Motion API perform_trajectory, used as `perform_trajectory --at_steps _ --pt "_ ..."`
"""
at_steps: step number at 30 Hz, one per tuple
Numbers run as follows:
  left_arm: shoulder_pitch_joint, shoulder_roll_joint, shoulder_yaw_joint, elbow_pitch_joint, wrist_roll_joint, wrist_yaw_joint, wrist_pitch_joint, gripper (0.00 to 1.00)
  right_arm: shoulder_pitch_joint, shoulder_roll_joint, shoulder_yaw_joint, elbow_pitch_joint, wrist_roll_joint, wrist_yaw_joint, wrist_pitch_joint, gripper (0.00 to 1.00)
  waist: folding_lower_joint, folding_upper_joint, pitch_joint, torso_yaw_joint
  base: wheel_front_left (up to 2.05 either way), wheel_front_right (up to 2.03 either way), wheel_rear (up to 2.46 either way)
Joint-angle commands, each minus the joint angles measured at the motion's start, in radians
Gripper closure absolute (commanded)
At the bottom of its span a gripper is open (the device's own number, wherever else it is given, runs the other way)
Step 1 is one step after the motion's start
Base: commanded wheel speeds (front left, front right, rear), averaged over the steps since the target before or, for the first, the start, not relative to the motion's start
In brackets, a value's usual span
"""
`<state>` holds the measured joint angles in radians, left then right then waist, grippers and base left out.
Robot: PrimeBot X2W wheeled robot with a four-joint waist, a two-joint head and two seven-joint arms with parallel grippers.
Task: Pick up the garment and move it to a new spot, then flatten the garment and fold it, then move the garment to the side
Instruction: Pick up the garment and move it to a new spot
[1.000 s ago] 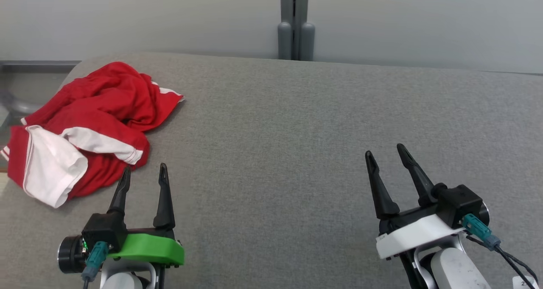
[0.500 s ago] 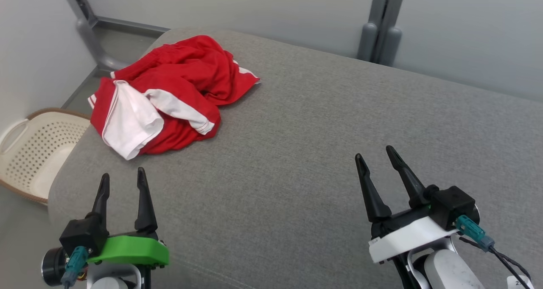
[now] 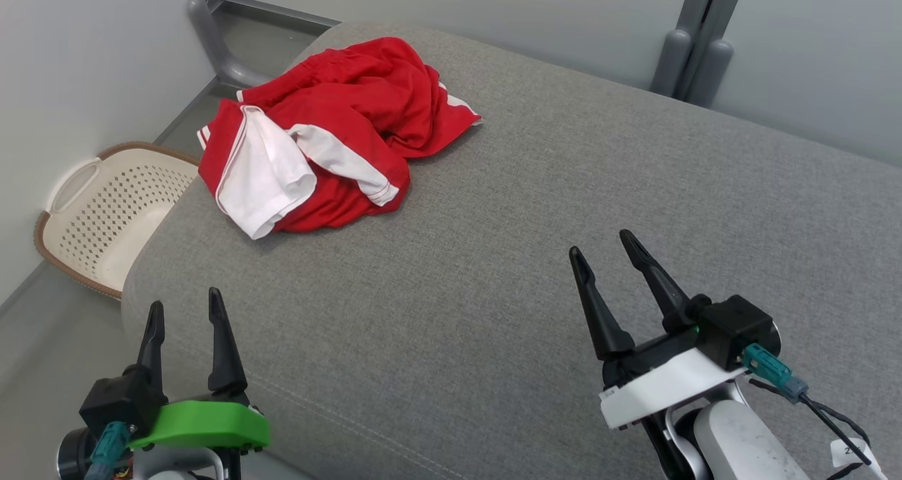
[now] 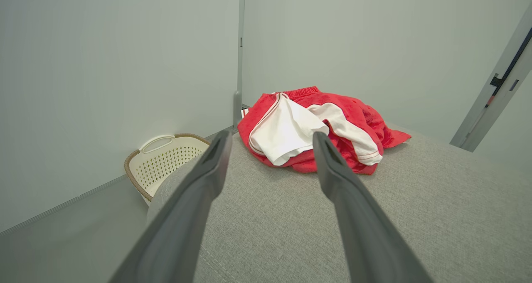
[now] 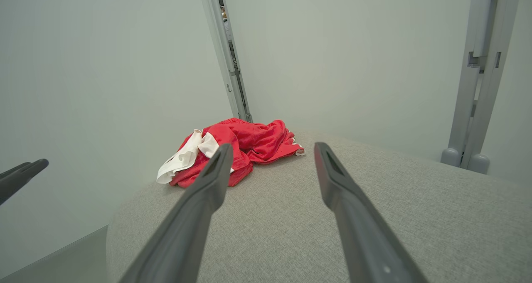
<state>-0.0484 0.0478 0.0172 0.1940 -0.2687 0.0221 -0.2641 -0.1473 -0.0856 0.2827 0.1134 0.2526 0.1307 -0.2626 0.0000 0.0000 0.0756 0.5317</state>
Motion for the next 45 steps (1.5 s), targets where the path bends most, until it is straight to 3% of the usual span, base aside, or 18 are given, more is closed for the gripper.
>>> perform_trajectory --at_steps 1,6,12,19,26,37,45 --pt "0.003 0.005 -0.002 0.005 -0.011 -0.002 -0.001 0.00 -0.001 -0.007 0.002 -0.001 0.006 0.000 -0.003 0.00 0.0000 0.0000 -0.001 -0.001 0.00 0.00 0.00" --pt "-0.055 0.019 -0.006 0.053 -0.022 -0.034 0.015 0.00 0.013 -0.007 -0.008 -0.022 0.002 0.000 -0.003 0.00 0.0000 0.0000 -0.003 -0.005 0.00 0.00 0.00" --pt "-0.192 0.086 0.000 0.098 -0.090 -0.088 0.205 0.00 0.029 -0.004 -0.027 -0.065 -0.016 0.000 -0.003 0.00 0.0000 0.0000 0.018 -0.045 0.00 0.00 0.00" --pt "-0.361 0.175 0.025 0.162 -0.155 -0.102 0.438 0.00 -0.007 -0.020 -0.013 -0.088 -0.018 0.000 -0.003 0.00 0.0000 0.0000 0.099 -0.142 0.00 0.00 0.00" --pt "-0.548 0.242 0.037 0.371 -0.219 -0.119 0.596 0.00 -0.062 -0.045 0.003 -0.099 -0.019 0.000 -0.003 0.00 0.0000 0.0000 0.189 -0.225 0.00 0.00 0.00" --pt "-0.719 0.340 0.093 0.723 -0.263 -0.111 0.627 0.00 -0.122 -0.056 0.000 -0.107 -0.009 0.000 -0.003 0.00 0.0000 0.0000 0.281 -0.365 0.00 0.00 0.00" --pt "-0.762 0.351 0.080 0.881 -0.264 -0.117 0.624 0.00 -0.130 -0.052 -0.013 -0.112 -0.012 0.000 -0.003 0.00 0.0000 0.0000 0.305 -0.392 0.00 0.00 0.00"
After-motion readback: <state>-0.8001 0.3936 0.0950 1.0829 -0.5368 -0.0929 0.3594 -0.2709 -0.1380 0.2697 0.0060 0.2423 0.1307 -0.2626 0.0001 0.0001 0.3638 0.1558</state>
